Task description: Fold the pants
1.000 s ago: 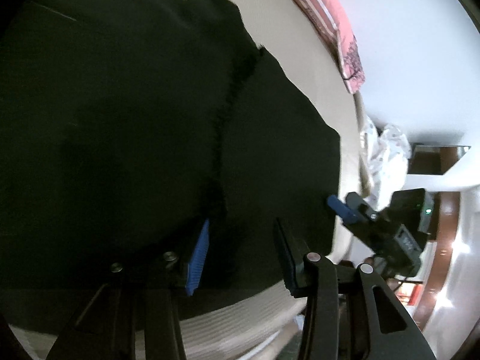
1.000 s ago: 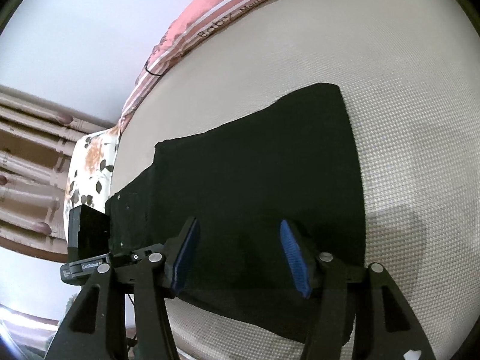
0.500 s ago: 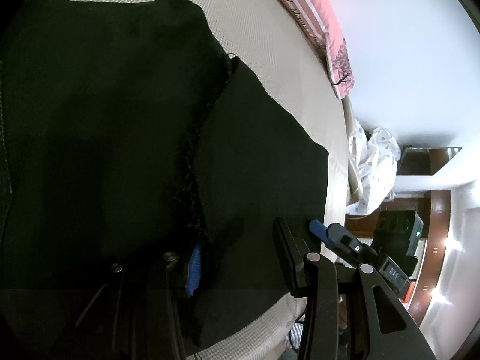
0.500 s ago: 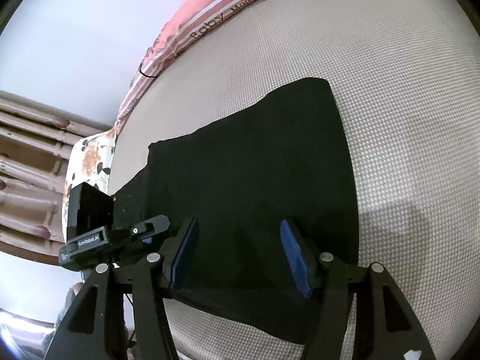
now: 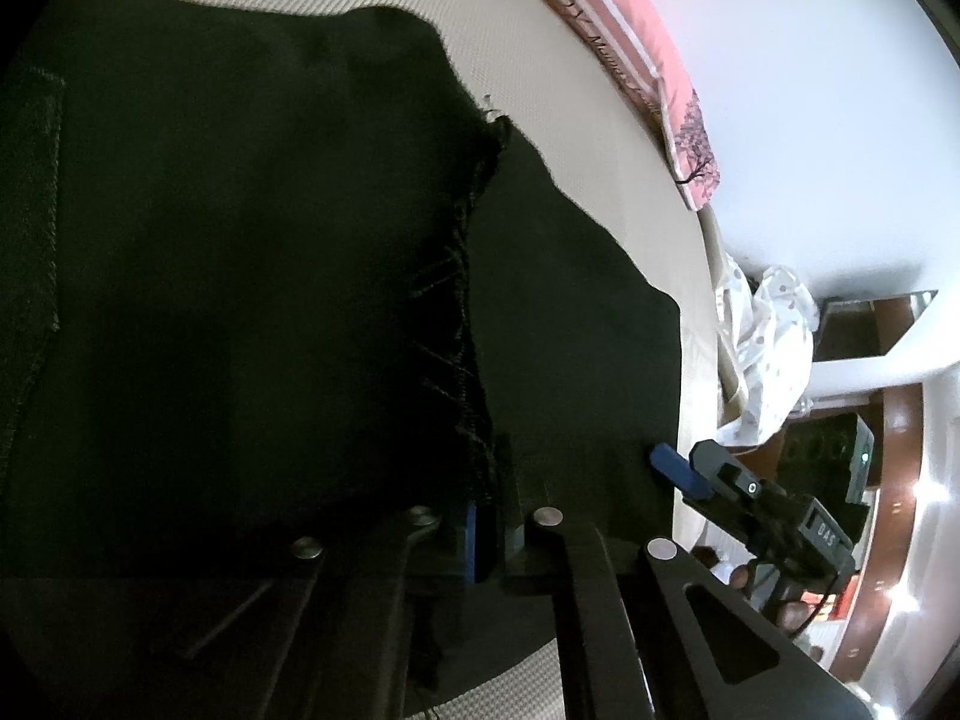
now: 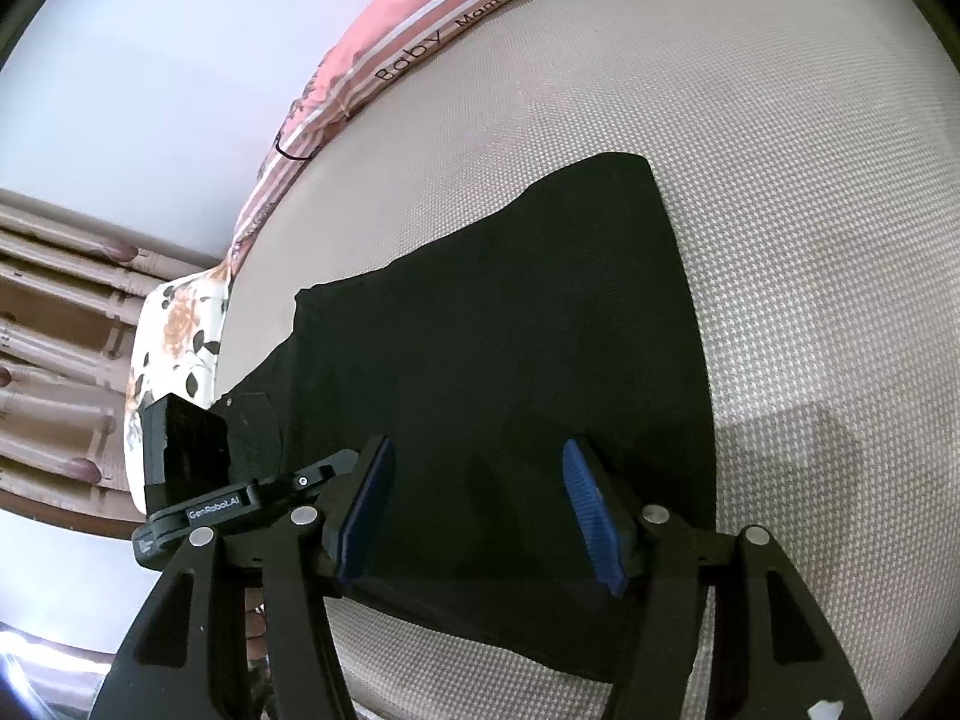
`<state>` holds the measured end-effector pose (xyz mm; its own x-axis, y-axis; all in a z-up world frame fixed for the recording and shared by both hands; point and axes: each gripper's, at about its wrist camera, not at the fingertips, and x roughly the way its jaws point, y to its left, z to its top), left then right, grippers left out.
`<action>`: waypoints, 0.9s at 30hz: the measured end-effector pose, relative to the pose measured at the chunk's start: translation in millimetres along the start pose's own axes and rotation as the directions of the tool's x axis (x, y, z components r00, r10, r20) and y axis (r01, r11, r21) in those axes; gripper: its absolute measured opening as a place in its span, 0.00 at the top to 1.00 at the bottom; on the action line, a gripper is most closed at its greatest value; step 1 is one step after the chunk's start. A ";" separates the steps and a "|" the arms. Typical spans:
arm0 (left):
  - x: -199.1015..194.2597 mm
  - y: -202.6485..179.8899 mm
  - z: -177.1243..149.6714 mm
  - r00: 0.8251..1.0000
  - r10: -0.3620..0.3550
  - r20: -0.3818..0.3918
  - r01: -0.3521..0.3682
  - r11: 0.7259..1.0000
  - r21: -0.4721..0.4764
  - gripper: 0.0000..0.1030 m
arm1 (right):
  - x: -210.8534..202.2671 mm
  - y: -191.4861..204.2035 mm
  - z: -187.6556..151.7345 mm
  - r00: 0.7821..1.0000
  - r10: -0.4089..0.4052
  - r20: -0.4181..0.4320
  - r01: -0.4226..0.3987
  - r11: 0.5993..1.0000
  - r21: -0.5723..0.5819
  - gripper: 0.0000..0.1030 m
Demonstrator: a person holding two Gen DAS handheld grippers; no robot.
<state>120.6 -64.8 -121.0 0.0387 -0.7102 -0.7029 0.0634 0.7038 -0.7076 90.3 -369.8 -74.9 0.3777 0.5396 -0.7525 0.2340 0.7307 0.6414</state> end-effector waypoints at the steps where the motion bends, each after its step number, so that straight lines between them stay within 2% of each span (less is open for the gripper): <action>1: -2.3 -1.3 -0.8 1.000 -0.003 0.004 0.003 1.000 0.003 0.97 | -1.0 0.3 -0.4 1.000 -0.003 0.001 0.003 1.000 -0.003 0.45; 4: -13.5 -7.3 -2.0 1.000 -0.013 0.027 0.013 1.000 0.017 0.97 | -5.0 1.4 -1.4 1.000 -0.015 0.005 0.015 1.000 -0.015 0.45; 11: -40.4 -14.7 -5.5 0.996 0.043 0.075 -0.048 0.997 0.060 0.97 | -3.9 5.1 -2.9 1.000 -0.010 0.000 0.010 1.000 -0.015 0.44; 13: -40.8 -11.6 -6.4 0.994 0.081 0.079 -0.086 0.994 0.063 0.97 | 0.3 7.5 -4.9 0.999 -0.044 0.001 0.044 0.998 -0.038 0.44; 16: -37.4 -1.7 -8.9 0.993 0.091 0.074 -0.095 0.994 0.051 0.97 | 5.7 9.0 -8.4 0.998 -0.058 -0.010 0.058 0.997 -0.056 0.44; 19: -29.1 2.3 -12.0 0.988 0.138 0.072 -0.144 0.987 0.078 0.97 | 12.1 12.3 -12.2 0.995 -0.096 -0.017 0.094 0.991 -0.092 0.45; 23: -23.9 -5.2 -16.5 0.974 0.207 0.090 -0.217 0.967 0.132 0.97 | 18.0 19.6 -15.7 0.989 -0.145 -0.012 0.142 0.978 -0.155 0.42; 27: -19.6 -22.8 -22.7 0.941 0.312 0.128 -0.334 0.918 0.213 0.92 | 22.6 28.0 -19.7 0.983 -0.186 -0.002 0.181 0.962 -0.205 0.36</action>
<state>95.8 -66.5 -92.7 0.1843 -0.4511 -0.8733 0.2578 0.8796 -0.3999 87.8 -328.9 -76.9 0.3255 0.3955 -0.8589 0.1102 0.8863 0.4499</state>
